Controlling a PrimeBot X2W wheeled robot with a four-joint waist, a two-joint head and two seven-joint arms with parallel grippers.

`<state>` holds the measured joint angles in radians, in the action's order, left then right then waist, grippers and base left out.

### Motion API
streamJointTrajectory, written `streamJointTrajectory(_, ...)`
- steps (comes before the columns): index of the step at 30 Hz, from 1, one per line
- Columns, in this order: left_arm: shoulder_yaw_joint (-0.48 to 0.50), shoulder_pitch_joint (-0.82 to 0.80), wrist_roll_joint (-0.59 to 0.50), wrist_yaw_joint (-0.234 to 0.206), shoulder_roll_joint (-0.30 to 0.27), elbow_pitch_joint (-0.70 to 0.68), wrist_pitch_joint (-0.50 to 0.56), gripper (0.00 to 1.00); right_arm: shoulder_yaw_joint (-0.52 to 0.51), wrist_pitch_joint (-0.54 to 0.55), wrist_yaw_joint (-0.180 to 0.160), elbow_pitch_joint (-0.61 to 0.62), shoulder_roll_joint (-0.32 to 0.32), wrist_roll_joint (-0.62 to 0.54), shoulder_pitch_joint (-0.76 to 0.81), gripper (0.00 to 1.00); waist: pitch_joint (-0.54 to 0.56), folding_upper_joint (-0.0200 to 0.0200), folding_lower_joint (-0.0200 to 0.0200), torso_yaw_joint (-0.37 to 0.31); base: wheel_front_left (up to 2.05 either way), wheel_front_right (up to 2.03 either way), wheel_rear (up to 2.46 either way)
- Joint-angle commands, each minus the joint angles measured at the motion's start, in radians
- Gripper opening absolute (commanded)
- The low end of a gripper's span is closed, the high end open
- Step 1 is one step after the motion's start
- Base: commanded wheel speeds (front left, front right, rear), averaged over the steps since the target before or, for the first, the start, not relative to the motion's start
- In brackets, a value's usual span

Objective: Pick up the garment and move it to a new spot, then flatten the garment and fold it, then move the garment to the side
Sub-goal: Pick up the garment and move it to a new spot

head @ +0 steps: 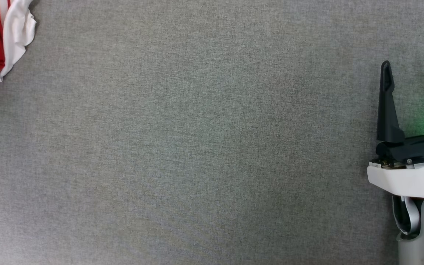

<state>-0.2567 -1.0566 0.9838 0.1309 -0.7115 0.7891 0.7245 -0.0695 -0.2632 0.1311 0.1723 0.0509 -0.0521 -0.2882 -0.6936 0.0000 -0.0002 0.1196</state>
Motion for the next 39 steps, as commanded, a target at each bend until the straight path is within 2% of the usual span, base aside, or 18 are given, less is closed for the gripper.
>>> streamJointTrajectory(1,-0.051,0.054,0.000,-0.003,0.045,0.038,0.019,0.42,0.001,-0.002,-0.001,-0.002,-0.001,0.005,-0.019,1.00,0.003,0.0000,0.0002,-0.002,0.00,0.00,0.00)
streamJointTrajectory(2,-0.060,0.053,-0.004,-0.003,0.039,0.039,0.007,0.00,0.002,-0.002,-0.001,-0.004,-0.001,0.006,-0.018,1.00,0.007,0.0000,0.0002,-0.003,0.00,0.00,0.00)
streamJointTrajectory(4,-0.074,0.039,-0.013,-0.003,0.019,0.036,-0.030,0.00,0.004,-0.002,-0.001,-0.008,-0.001,0.008,-0.015,1.00,0.021,0.0000,0.0002,-0.004,0.00,0.00,0.00)
streamJointTrajectory(6,-0.093,0.006,-0.033,-0.002,-0.018,0.012,-0.115,0.00,0.004,-0.002,-0.001,-0.015,-0.001,0.016,-0.002,1.00,0.053,0.0000,0.0002,-0.004,0.00,0.00,0.00)
streamJointTrajectory(12,-0.189,-0.037,-0.046,-0.002,-0.064,-0.066,-0.249,0.00,0.001,-0.002,-0.001,-0.040,-0.001,0.039,0.041,1.00,0.161,0.0000,0.0002,0.010,0.00,0.00,0.00)
streamJointTrajectory(19,-0.304,-0.073,-0.047,-0.002,-0.100,-0.171,-0.303,0.00,0.002,-0.002,-0.001,-0.060,-0.001,0.059,0.070,1.00,0.237,0.0000,0.0002,0.014,0.00,0.00,0.00)
streamJointTrajectory(20,-0.345,-0.083,-0.052,-0.002,-0.108,-0.209,-0.314,0.00,0.001,-0.002,-0.001,-0.064,-0.001,0.067,0.077,1.00,0.258,0.0000,0.0002,0.013,0.00,0.00,0.00)
streamJointTrajectory(27,-0.459,-0.139,-0.066,-0.002,-0.117,-0.330,-0.335,0.00,-0.006,-0.002,-0.001,-0.075,-0.001,0.098,0.108,1.00,0.320,0.0000,0.0002,-0.006,0.00,0.00,0.00)
streamJointTrajectory(39,-0.659,-0.239,-0.114,-0.002,-0.067,-0.557,-0.306,0.00,-0.017,-0.002,-0.001,-0.088,-0.001,0.160,0.148,1.00,0.416,0.0000,0.0002,-0.105,0.00,0.00,0.00)
